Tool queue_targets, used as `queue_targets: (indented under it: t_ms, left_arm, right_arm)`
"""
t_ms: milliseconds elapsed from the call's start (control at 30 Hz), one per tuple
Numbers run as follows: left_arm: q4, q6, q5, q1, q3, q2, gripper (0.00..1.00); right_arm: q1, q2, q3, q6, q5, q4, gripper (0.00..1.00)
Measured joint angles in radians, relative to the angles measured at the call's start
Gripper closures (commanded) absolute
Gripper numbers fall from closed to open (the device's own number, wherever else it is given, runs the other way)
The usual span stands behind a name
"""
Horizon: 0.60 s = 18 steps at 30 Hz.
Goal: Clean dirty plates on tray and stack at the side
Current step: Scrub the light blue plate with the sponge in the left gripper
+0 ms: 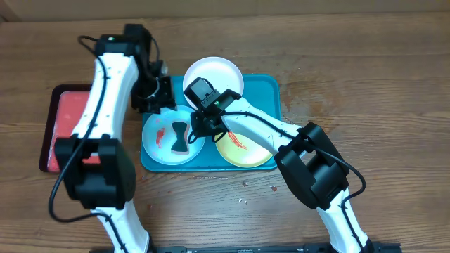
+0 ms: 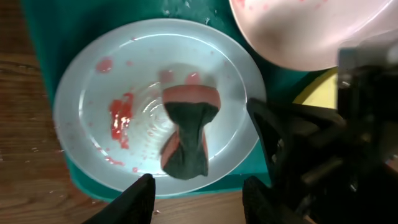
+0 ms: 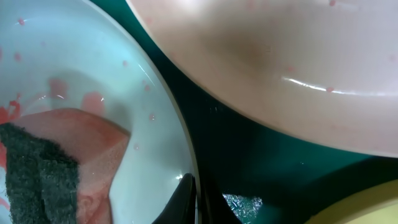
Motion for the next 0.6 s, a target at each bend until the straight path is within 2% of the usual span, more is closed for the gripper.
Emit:
queue_targets:
  t_ms: [100,433,467,500,533,600]
  left_arm:
    - [-0.005,0.015,0.005,-0.011,-0.002,0.053,0.49]
    - [-0.053,0.106,0.041,-0.011,-0.009,0.166,0.51]
    - [-0.053,0.109,0.041,-0.011,-0.009,0.166,0.72]
    - [-0.053,0.113,0.044,-0.011,-0.01,0.166,0.76]
    - [-0.057,0.113,0.045,-0.011,-0.011,0.166,0.76]
    - [-0.077,0.124,0.048,-0.008,-0.015,0.166,0.65]
  right_arm:
    - [0.0,0.0,0.0,0.0,-0.003,-0.003,0.96]
    - [-0.013,0.0,0.0,0.0,-0.025,-0.001,0.96]
    - [-0.014,0.0,0.0,0.0,-0.028,-0.001,0.96]
    - [-0.018,0.0,0.0,0.0,-0.035,0.0,0.96]
    - [-0.02,0.0,0.0,0.0,-0.037,0.0,0.96]
    - [-0.026,0.0,0.0,-0.005,-0.043,0.0,0.96]
